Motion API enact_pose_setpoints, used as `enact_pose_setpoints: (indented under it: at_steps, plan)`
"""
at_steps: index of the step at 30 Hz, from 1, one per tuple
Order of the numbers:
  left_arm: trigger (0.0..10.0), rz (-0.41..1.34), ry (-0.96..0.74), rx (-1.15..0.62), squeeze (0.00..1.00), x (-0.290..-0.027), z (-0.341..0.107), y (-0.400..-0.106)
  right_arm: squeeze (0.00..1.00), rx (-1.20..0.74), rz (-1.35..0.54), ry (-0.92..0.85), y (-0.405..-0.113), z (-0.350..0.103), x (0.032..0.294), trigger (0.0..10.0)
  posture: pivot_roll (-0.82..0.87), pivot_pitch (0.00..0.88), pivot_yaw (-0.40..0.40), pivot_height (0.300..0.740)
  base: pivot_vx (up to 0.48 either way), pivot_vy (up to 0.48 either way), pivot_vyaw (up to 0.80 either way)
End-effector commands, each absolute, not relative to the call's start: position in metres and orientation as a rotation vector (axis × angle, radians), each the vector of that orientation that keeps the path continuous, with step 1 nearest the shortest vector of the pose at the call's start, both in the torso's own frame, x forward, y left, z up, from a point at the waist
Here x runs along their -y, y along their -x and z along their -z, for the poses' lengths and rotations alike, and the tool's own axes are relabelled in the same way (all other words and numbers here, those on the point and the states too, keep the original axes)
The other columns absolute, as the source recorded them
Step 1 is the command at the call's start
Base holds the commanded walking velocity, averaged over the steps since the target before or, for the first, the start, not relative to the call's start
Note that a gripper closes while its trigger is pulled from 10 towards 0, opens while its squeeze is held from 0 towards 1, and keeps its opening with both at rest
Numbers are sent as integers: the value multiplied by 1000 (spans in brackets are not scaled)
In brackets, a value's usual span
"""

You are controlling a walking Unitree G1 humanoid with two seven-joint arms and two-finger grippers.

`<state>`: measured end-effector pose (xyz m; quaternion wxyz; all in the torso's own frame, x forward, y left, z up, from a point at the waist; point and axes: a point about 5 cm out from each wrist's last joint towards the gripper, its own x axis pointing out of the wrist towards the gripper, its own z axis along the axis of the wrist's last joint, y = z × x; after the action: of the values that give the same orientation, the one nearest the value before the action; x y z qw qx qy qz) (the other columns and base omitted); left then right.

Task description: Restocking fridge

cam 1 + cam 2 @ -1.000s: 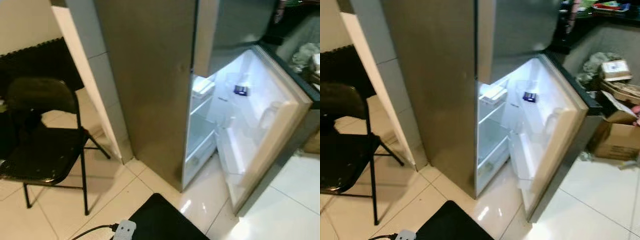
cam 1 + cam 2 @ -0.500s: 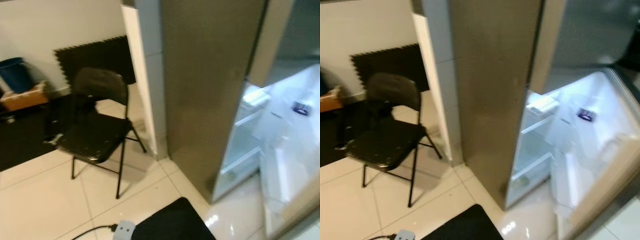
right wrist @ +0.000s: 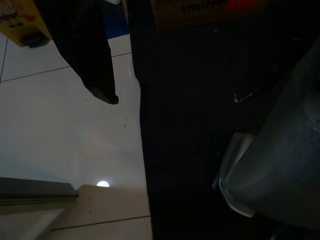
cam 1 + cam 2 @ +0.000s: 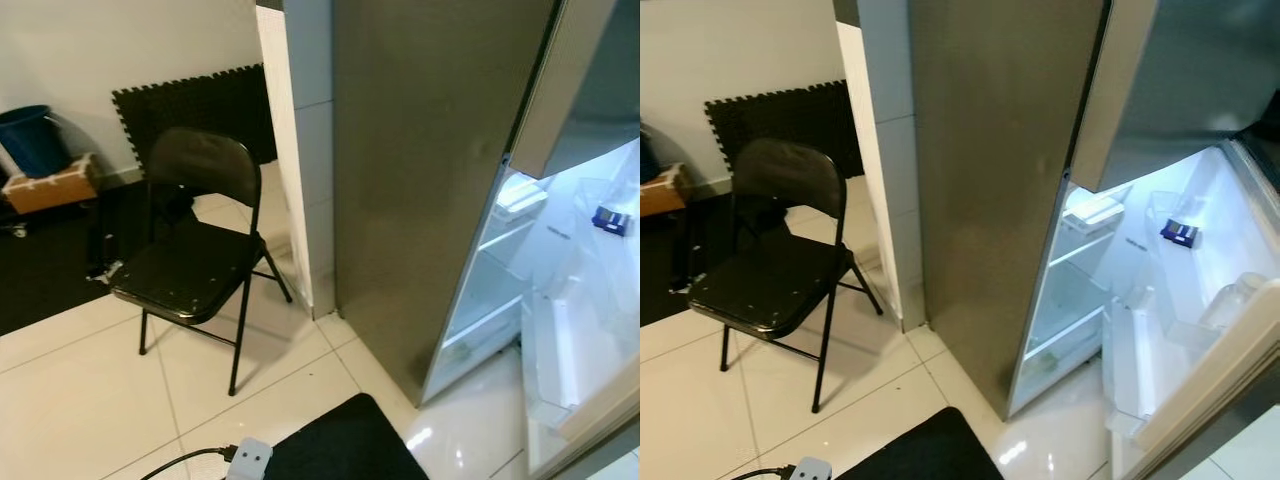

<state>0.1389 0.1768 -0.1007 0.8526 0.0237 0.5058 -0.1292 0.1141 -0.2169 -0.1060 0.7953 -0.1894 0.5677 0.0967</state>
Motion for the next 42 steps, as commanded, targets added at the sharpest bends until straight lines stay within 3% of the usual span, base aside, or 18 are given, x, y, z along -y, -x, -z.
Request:
enact_pose_setpoints:
  at_steps: [1,16,24,26,31,42]
  plan:
    - [10000,277,-43,-1082,0,-176,102,-135,0,-1205,-206,395,-117,105,215,10000,14,0,-5,740,0,-461,0]
    - [10000,280,-29,-1083,0,-175,102,-135,0,-1184,-206,381,-120,104,214,10000,11,0,-7,740,0,-462,0]
    - [10000,269,-37,-1086,0,-176,103,-134,0,-976,-194,201,-162,89,201,10000,10,0,-9,740,0,-274,0]
    - [10000,262,-37,-1086,0,-178,103,-134,0,-857,-217,115,-188,75,195,10000,9,0,-10,740,0,0,0]
    - [10000,264,-43,-1081,0,-179,102,-136,0,-671,-383,-67,-228,48,177,10000,5,0,-8,740,0,0,0]
    - [10000,270,-40,-1078,0,-175,102,-137,0,-572,-678,-212,-246,27,152,10000,2,0,-9,740,0,0,0]
